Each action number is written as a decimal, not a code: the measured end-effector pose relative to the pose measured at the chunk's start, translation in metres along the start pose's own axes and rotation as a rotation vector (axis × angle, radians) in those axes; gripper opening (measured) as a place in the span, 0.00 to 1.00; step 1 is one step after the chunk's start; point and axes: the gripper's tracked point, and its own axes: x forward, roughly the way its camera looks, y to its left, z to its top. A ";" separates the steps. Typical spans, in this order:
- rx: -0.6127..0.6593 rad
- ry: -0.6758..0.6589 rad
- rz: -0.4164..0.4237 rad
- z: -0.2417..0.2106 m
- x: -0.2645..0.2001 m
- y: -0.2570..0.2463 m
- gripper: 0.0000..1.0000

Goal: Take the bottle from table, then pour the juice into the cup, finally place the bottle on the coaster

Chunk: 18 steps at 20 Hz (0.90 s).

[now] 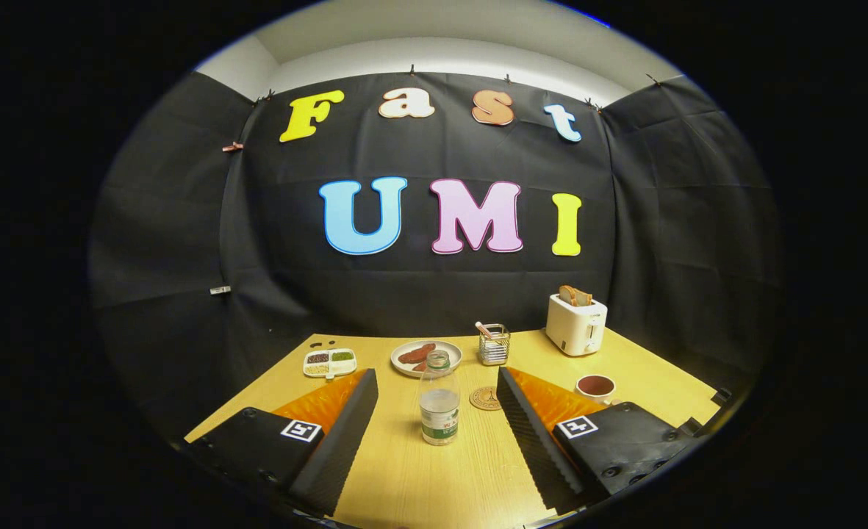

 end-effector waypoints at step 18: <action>0.061 0.078 -0.055 -0.069 0.077 0.005 1.00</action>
